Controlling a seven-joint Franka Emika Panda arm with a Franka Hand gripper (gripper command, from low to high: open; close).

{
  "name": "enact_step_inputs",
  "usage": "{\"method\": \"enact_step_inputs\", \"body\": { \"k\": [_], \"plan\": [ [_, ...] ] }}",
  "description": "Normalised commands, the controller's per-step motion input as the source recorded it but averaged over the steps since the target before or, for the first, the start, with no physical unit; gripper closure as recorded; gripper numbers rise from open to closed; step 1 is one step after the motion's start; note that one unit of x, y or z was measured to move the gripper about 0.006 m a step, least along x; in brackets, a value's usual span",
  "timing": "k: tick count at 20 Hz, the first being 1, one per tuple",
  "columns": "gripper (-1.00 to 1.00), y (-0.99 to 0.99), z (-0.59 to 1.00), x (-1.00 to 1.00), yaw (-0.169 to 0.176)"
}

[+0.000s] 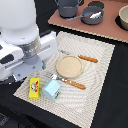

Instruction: Interact with the objects in diverse but meaningful ways.

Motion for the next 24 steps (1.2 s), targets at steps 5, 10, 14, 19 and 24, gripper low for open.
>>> {"method": "enact_step_inputs", "body": {
  "k": [5,10,14,19,24],
  "plan": [
    [-1.0,-0.2,-0.27,0.15,-0.046],
    [-1.0,-0.32,-0.31,0.01,-0.061],
    [-1.0,-0.22,-0.41,0.0,-0.045],
    [-1.0,-0.14,-0.43,-0.04,-0.036],
    [-1.0,0.0,-0.34,0.15,-0.035]
  ]
}}
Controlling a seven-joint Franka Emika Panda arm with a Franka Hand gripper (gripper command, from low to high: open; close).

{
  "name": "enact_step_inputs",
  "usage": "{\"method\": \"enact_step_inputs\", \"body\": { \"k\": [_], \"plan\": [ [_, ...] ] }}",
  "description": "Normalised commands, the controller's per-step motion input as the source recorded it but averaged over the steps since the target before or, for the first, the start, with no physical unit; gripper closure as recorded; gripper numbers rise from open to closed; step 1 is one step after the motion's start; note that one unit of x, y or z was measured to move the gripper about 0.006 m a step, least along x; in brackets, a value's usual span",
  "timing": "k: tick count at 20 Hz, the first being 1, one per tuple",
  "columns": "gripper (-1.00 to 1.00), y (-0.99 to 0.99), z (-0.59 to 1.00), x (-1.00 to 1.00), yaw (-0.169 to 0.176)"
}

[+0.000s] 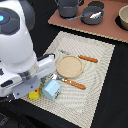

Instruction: Interact with the objects in diverse but meaningful ways.

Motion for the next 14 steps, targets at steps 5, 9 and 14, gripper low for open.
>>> {"method": "enact_step_inputs", "body": {
  "k": [5,9,14],
  "plan": [
    [1.0,0.0,-0.12,0.24,-0.026],
    [1.0,-0.04,0.04,0.25,-0.035],
    [1.0,-0.1,0.05,0.17,-0.025]
  ]
}}
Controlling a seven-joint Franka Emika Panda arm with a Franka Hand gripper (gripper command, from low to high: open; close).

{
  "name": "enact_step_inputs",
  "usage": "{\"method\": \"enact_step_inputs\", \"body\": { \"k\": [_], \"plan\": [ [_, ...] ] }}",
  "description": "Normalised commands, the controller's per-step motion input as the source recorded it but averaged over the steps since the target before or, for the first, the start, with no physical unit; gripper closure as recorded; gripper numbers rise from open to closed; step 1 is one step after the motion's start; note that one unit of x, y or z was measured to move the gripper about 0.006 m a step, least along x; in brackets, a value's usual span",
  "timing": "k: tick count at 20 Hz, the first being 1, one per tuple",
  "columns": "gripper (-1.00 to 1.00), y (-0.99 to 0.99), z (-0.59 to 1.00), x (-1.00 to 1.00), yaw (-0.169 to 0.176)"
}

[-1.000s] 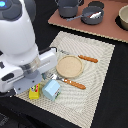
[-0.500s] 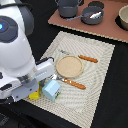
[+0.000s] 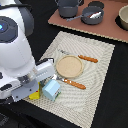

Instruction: Interact with the objects in diverse but meaningful ways.

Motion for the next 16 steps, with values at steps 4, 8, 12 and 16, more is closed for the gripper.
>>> {"method": "enact_step_inputs", "body": {
  "k": [4,8,12,16],
  "plan": [
    [1.0,-0.14,0.0,0.06,-0.013],
    [1.0,-0.07,0.07,0.02,-0.003],
    [1.0,0.53,0.73,-0.01,-0.011],
    [1.0,0.67,0.75,0.0,-0.001]
  ]
}}
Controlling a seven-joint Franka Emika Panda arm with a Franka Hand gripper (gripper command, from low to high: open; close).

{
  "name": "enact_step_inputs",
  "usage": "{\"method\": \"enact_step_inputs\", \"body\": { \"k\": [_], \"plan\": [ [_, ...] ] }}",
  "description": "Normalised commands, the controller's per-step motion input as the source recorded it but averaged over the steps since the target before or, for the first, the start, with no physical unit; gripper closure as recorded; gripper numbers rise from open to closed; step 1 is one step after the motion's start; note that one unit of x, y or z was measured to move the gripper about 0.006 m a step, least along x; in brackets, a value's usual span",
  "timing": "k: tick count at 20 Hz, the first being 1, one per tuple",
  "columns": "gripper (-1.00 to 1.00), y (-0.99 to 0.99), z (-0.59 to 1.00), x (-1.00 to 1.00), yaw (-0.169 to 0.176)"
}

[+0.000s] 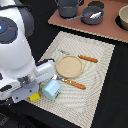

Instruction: Interact with the objects in diverse but meaningful ways.

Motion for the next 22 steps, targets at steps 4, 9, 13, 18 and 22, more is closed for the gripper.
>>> {"method": "enact_step_inputs", "body": {
  "k": [4,9,13,18,22],
  "plan": [
    [1.0,0.57,0.44,-0.03,-0.01],
    [1.0,0.57,0.44,-0.02,-0.006],
    [1.0,0.61,0.48,0.02,0.0],
    [1.0,0.77,0.53,0.2,0.0],
    [1.0,0.81,0.64,0.29,0.0]
  ]
}}
